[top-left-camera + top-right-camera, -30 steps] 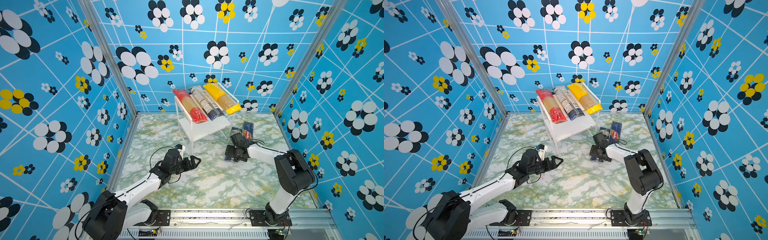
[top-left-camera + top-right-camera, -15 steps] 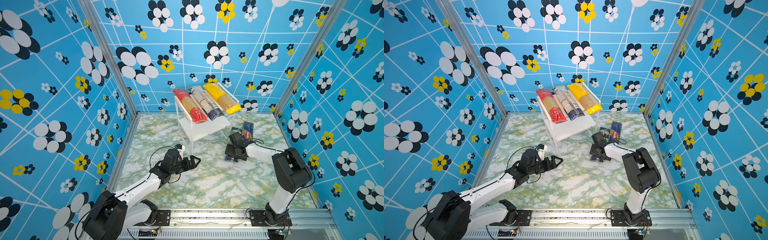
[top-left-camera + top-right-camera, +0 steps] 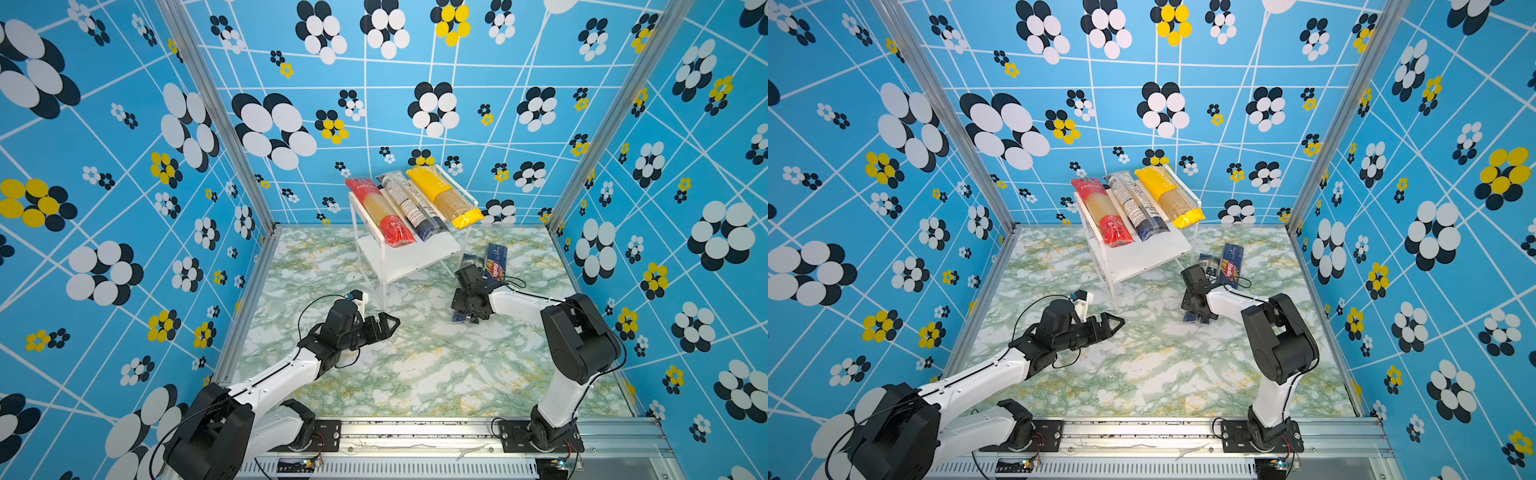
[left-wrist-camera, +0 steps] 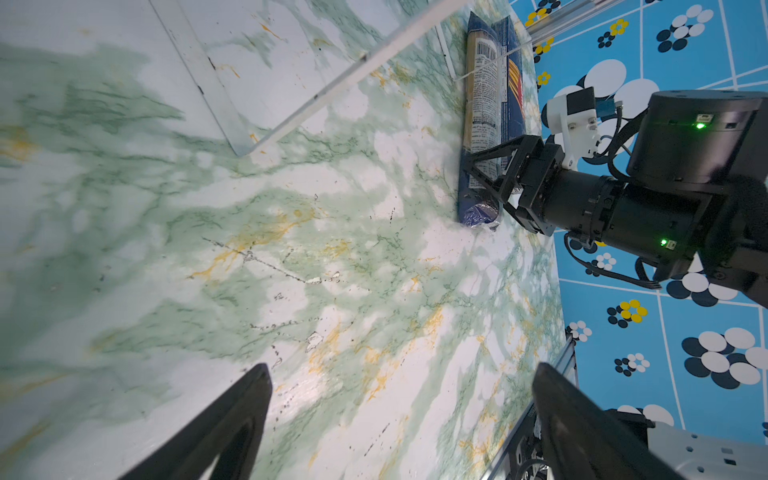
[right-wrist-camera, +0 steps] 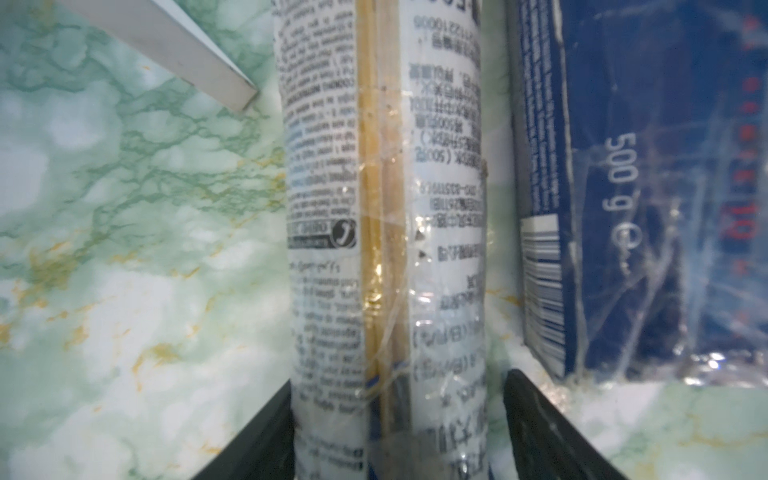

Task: Place and organize the pasta boxes and bags onto the shelf
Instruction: 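Close the right gripper on the clear spaghetti bag, then hold the clear spaghetti bag with the right gripper and adjust grip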

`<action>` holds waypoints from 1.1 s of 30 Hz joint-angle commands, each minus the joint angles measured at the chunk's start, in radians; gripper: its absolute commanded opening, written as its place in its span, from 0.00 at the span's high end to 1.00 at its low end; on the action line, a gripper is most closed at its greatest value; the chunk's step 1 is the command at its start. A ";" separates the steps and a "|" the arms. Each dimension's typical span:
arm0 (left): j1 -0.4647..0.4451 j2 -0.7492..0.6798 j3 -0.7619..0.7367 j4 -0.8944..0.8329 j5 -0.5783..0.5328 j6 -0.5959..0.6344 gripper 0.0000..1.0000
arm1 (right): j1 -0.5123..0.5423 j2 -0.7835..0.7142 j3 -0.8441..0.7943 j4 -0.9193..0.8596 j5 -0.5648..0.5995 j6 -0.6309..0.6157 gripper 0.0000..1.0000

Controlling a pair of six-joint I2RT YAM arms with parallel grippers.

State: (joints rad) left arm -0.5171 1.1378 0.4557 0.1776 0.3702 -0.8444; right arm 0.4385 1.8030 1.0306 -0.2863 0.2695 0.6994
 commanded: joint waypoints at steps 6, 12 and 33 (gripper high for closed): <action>0.011 -0.024 -0.017 -0.008 0.002 0.010 0.01 | 0.000 0.038 -0.011 -0.017 0.018 -0.005 0.31; 0.011 -0.024 -0.021 -0.007 0.001 0.010 0.01 | 0.000 0.035 -0.014 -0.016 0.020 -0.021 0.35; 0.015 -0.022 -0.021 -0.008 0.002 0.009 0.01 | -0.001 0.046 -0.013 -0.014 0.039 -0.031 0.25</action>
State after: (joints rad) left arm -0.5106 1.1290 0.4461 0.1772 0.3702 -0.8444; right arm 0.4385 1.8122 1.0306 -0.2718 0.2928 0.6670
